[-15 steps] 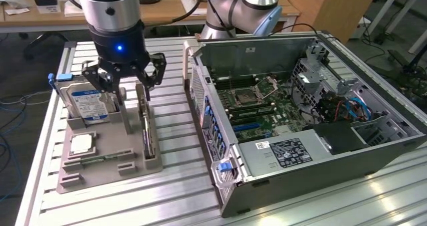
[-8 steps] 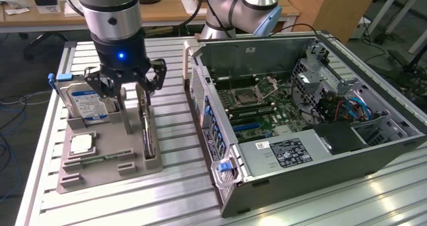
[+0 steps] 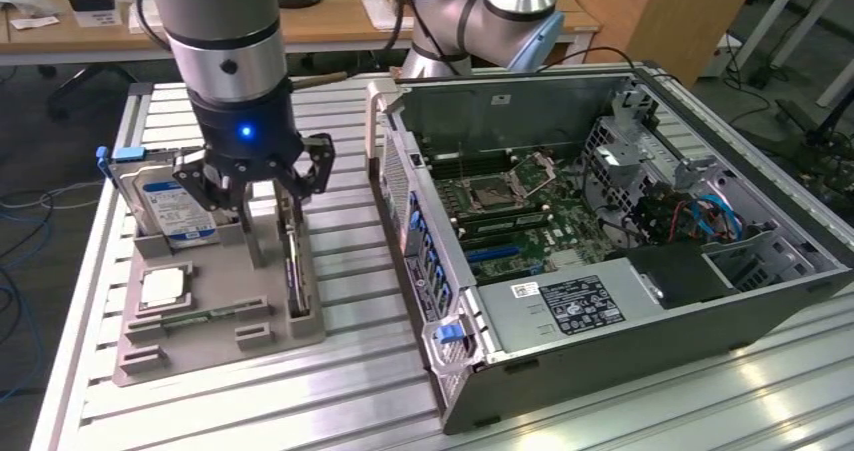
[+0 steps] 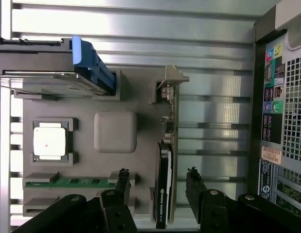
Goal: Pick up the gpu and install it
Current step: 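Pick up the gpu and move the gpu toward the slot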
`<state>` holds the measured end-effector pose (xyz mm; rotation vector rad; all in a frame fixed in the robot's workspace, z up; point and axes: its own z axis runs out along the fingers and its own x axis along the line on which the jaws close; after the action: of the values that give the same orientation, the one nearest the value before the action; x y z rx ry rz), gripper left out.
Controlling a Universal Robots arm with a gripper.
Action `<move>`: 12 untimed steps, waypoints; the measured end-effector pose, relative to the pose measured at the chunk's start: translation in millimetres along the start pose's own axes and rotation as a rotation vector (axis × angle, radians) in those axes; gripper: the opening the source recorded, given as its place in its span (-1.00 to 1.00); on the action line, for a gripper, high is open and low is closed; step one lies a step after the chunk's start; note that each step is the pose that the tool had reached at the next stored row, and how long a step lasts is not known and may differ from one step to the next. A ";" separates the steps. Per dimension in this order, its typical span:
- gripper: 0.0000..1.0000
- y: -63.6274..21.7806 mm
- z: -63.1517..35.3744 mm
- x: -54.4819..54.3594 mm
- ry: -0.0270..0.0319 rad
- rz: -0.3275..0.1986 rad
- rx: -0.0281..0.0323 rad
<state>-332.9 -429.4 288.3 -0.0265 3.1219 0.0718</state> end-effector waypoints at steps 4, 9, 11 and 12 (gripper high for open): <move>0.18 -0.4 7.4 -0.2 0.0000 -0.001 -0.0002; 0.18 -1.3 15.9 -0.4 0.0001 -0.001 -0.0001; 0.18 -1.6 19.6 -1.3 0.0000 -0.001 -0.0001; 0.18 -1.7 21.3 -1.7 0.0001 -0.001 -0.0001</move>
<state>-330.8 -430.1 266.9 -0.0277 3.1219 0.0719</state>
